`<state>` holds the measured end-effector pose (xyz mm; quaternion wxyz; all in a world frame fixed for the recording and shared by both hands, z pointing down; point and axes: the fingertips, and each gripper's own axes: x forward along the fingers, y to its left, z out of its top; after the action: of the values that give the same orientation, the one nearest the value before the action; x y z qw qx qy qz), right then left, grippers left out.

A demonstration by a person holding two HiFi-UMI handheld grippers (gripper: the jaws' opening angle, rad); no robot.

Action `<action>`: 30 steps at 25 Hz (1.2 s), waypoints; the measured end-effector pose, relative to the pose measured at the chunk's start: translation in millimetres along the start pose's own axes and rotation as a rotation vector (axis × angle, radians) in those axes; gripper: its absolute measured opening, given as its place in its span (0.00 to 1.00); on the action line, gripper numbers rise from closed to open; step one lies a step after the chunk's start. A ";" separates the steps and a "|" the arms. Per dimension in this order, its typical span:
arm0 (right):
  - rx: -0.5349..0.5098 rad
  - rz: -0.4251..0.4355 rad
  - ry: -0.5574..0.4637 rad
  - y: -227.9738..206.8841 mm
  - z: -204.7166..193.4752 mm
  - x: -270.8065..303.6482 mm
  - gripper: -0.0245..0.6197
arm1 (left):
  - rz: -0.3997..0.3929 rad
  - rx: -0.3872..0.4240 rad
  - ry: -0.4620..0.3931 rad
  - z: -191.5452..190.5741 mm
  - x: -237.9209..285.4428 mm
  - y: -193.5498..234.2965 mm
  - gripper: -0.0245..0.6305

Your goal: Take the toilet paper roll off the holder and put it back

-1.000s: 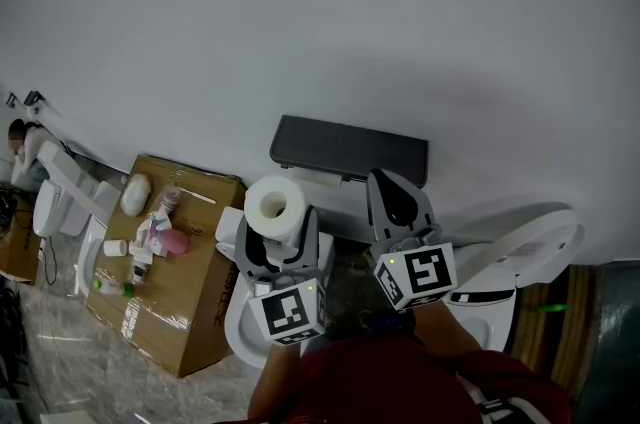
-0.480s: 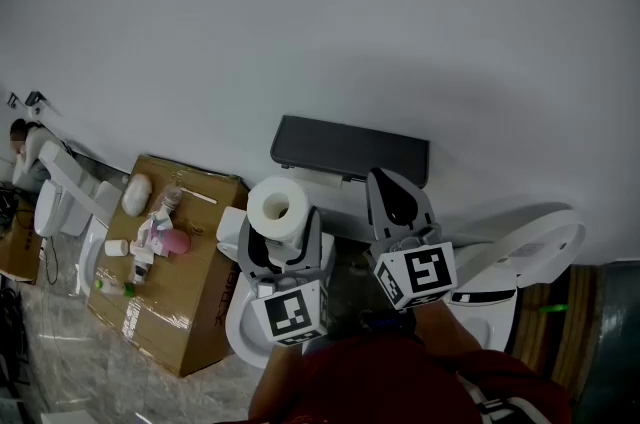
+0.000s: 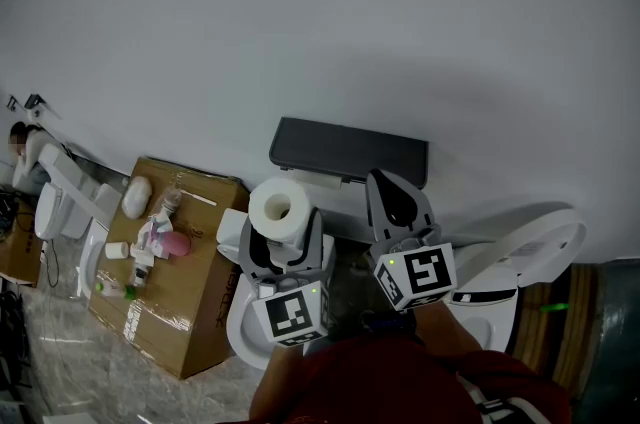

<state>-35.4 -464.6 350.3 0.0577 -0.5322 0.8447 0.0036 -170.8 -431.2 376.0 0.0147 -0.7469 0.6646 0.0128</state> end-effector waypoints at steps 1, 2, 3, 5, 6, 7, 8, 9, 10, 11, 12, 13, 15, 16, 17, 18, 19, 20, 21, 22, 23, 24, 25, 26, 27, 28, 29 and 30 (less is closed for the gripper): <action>-0.002 0.001 0.000 -0.2 -0.5 0.0 0.05 | -0.004 -0.003 0.003 0.2 0.4 -0.8 0.68; -0.004 0.002 0.000 -0.6 -0.6 0.1 0.05 | -0.006 -0.006 0.006 2.0 1.2 -1.6 0.68; -0.003 0.001 -0.002 -1.1 -0.5 0.2 0.05 | -0.007 -0.007 0.006 5.1 2.5 -2.0 0.68; 0.000 -0.003 -0.004 -2.3 0.5 0.4 0.05 | -0.001 -0.002 -0.004 14.6 5.9 -0.6 0.68; 0.000 -0.004 -0.005 -2.6 1.1 0.3 0.05 | 0.001 0.003 -0.014 19.5 7.6 0.8 0.68; 0.000 -0.005 -0.007 -2.9 1.4 0.0 0.05 | 0.000 0.009 -0.026 23.5 9.2 2.0 0.68; 0.001 -0.008 -0.007 -3.4 1.5 -0.7 0.05 | -0.004 0.014 -0.041 27.5 10.9 2.6 0.68; 0.004 -0.011 -0.007 -4.3 1.3 -1.5 0.05 | -0.010 0.018 -0.058 32.9 13.0 2.9 0.68; 0.007 -0.015 -0.007 -5.4 1.1 -2.2 0.05 | -0.012 0.019 -0.075 40.2 15.6 3.4 0.68; 0.009 -0.018 -0.008 -6.4 1.2 -2.9 0.05 | -0.013 0.020 -0.091 48.5 18.6 4.1 0.68; 0.010 -0.020 -0.008 -7.3 1.5 -3.5 0.05 | -0.013 0.022 -0.109 57.2 22.0 4.8 0.68; 0.010 -0.021 -0.009 -7.9 1.8 -4.0 0.05 | -0.015 0.026 -0.129 66.2 25.6 5.3 0.68; 0.005 -0.018 -0.011 -7.7 2.7 -4.6 0.05 | -0.021 0.034 -0.170 84.2 33.3 5.3 0.68; 0.001 -0.016 -0.012 -7.2 3.3 -5.0 0.05 | -0.025 0.037 -0.189 92.9 36.8 4.8 0.68; -0.002 -0.016 -0.013 -7.0 4.0 -5.4 0.05 | -0.030 0.041 -0.207 101.3 40.1 4.1 0.68; -0.002 -0.017 -0.014 -7.3 4.7 -6.0 0.05 | -0.035 0.046 -0.224 109.4 43.4 3.1 0.68; -0.001 -0.020 -0.015 -8.2 5.2 -6.5 0.05 | -0.040 0.051 -0.239 116.6 47.1 1.7 0.68; 0.000 -0.023 -0.016 -9.5 5.6 -7.1 0.05 | -0.045 0.053 -0.250 122.7 51.3 0.3 0.68; 0.001 -0.027 -0.016 -11.1 5.6 -7.9 0.05 | -0.050 0.054 -0.259 127.7 55.8 -1.0 0.68; 0.002 -0.031 -0.015 -12.7 5.6 -8.8 0.05 | -0.053 0.055 -0.266 131.6 60.3 -2.2 0.68; 0.003 -0.034 -0.015 -14.0 5.4 -9.7 0.05 | -0.056 0.057 -0.270 134.2 64.9 -3.3 0.68; 0.002 -0.038 -0.015 -15.2 5.3 -10.6 0.05 | -0.061 0.060 -0.271 135.2 69.7 -4.6 0.68; 0.001 -0.040 -0.015 -16.5 5.0 -11.2 0.05 | -0.068 0.062 -0.268 134.3 75.0 -6.1 0.68; 0.000 -0.043 -0.014 -17.7 4.7 -11.6 0.05 | -0.078 0.062 -0.262 131.4 80.8 -7.7 0.68; -0.002 -0.045 -0.013 -18.7 4.1 -11.7 0.05 | -0.089 0.062 -0.253 126.7 86.9 -9.4 0.68; -0.004 -0.046 -0.012 -19.6 3.3 -11.8 0.05 | -0.097 0.061 -0.241 120.7 92.9 -10.9 0.68; -0.006 -0.047 -0.010 -20.2 2.4 -11.7 0.05 | -0.102 0.060 -0.228 114.0 98.6 -12.0 0.68; -0.007 -0.048 -0.009 -20.6 1.9 -11.7 0.05 | -0.105 0.058 -0.214 107.0 103.9 -12.8 0.68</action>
<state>-11.7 -462.9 350.8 0.0600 -0.5524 0.8314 0.0075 -146.0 -528.6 265.1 0.1076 -0.7742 0.6195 0.0722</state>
